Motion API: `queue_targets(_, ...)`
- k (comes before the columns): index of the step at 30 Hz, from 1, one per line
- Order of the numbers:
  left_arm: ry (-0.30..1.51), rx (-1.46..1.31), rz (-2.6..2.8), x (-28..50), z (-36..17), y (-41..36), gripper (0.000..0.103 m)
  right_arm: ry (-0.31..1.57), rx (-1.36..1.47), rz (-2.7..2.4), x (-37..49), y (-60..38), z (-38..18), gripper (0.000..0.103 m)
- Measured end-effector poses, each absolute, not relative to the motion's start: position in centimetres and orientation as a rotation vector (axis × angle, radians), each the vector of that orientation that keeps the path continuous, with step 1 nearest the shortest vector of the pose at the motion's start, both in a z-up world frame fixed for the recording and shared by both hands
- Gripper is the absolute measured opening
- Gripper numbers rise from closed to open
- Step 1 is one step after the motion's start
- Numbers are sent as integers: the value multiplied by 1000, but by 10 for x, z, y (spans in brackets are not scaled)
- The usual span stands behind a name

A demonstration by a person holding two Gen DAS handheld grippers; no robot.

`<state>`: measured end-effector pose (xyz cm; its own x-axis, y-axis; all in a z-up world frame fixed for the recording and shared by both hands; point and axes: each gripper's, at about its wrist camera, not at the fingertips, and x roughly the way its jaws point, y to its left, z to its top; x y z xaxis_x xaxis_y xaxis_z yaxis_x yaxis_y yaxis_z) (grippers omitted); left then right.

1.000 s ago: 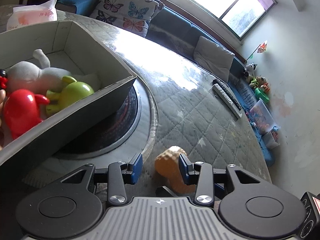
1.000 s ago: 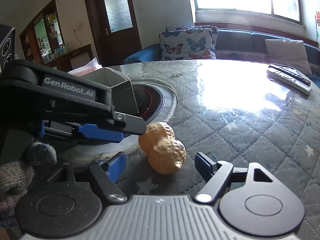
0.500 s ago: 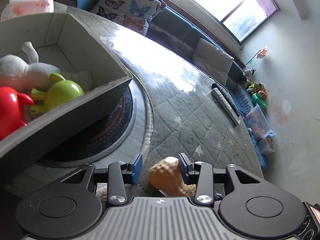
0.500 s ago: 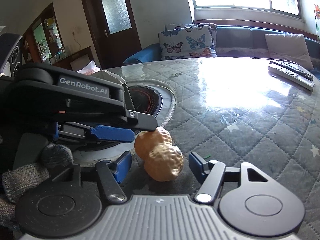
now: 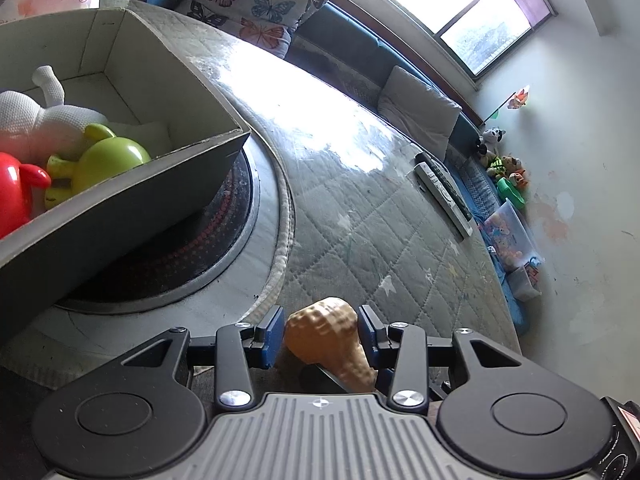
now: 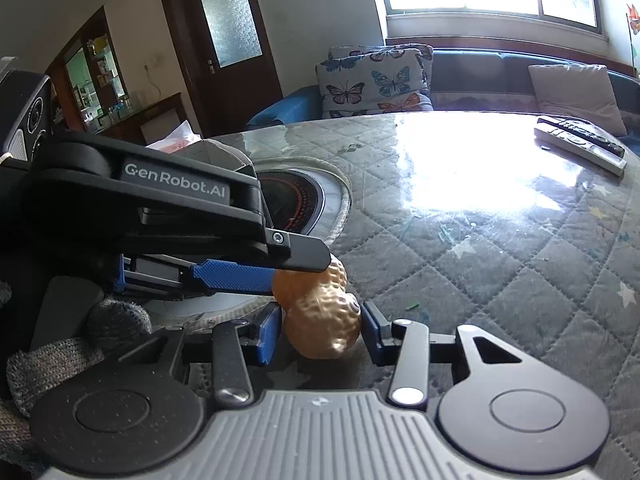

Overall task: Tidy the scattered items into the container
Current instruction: 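Close both grippers on the orange peanut toy, then lift the peanut toy with both grippers and carry it into the box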

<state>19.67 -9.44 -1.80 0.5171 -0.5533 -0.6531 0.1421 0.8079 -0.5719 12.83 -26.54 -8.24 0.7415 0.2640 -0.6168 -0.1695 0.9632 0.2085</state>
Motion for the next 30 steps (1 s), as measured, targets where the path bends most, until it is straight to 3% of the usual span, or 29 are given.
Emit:
queue_targets(17, 909, -543, -407, 134, -15, -51, 42, 698, 60, 322, 76, -228, -75, 43)
queue_targets(30, 740, -586, -322, 126, 40, 14, 42, 565, -35, 450, 92, -163, -24, 43)
